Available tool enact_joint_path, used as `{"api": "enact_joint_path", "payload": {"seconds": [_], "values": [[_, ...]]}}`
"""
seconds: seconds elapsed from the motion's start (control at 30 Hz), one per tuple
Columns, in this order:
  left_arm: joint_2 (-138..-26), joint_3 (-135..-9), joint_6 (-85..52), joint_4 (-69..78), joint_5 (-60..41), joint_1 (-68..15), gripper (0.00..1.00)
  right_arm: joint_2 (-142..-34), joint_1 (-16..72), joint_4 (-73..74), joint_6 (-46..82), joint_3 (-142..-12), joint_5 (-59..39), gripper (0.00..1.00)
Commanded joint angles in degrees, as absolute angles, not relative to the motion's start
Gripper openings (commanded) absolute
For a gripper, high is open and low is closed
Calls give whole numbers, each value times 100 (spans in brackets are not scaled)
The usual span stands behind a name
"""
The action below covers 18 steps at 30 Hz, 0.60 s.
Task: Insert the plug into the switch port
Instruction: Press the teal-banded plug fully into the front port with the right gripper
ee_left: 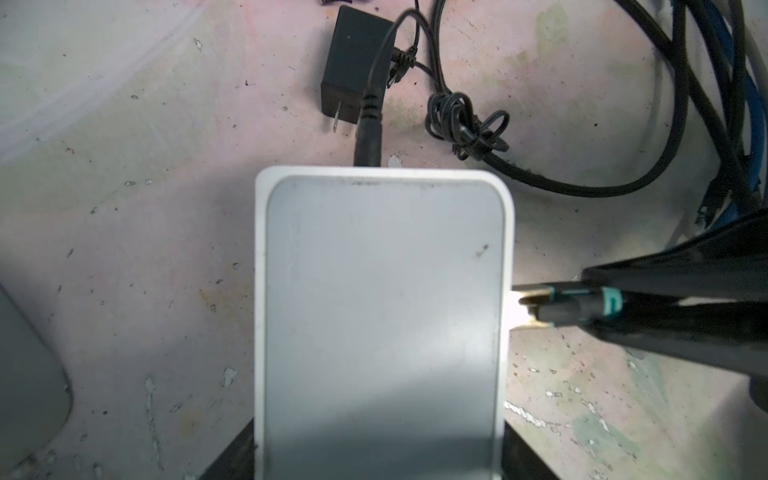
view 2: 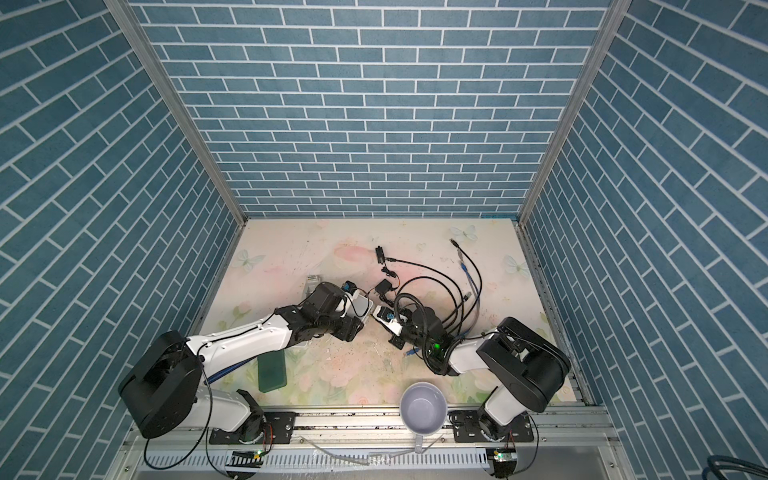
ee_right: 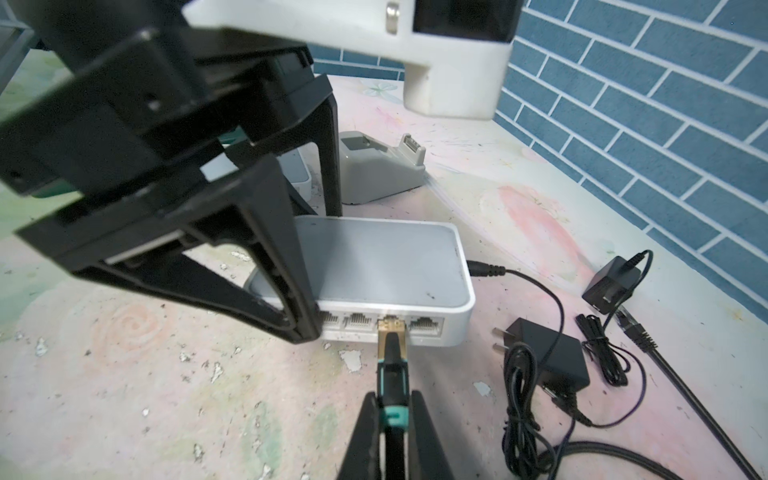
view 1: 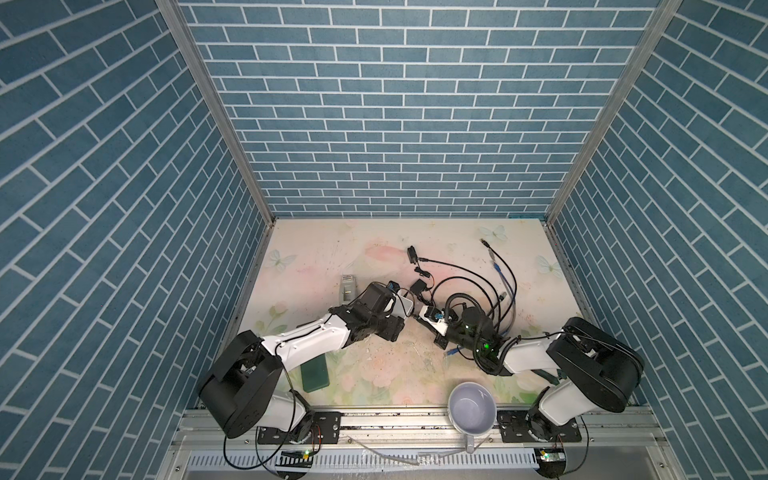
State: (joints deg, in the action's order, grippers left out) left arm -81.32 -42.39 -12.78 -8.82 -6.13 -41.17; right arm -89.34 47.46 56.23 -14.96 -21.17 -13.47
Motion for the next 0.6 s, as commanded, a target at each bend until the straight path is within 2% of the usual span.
{"api": "enact_joint_path", "payload": {"seconds": [0.0, 0.27, 0.57], "values": [[-8075, -4179, -1336, -818, -725, -4131, 51, -8938, 4747, 6220, -1246, -2485, -1292, 0], [-7872, -4069, -1298, -318, -1245, -4150, 49, -9019, 4870, 5522, -1426, -2864, -1239, 0], [-7673, -4111, -987, -104, -1809, -4342, 49, -9299, 4962, 5455, -1508, -3278, -1373, 0]]}}
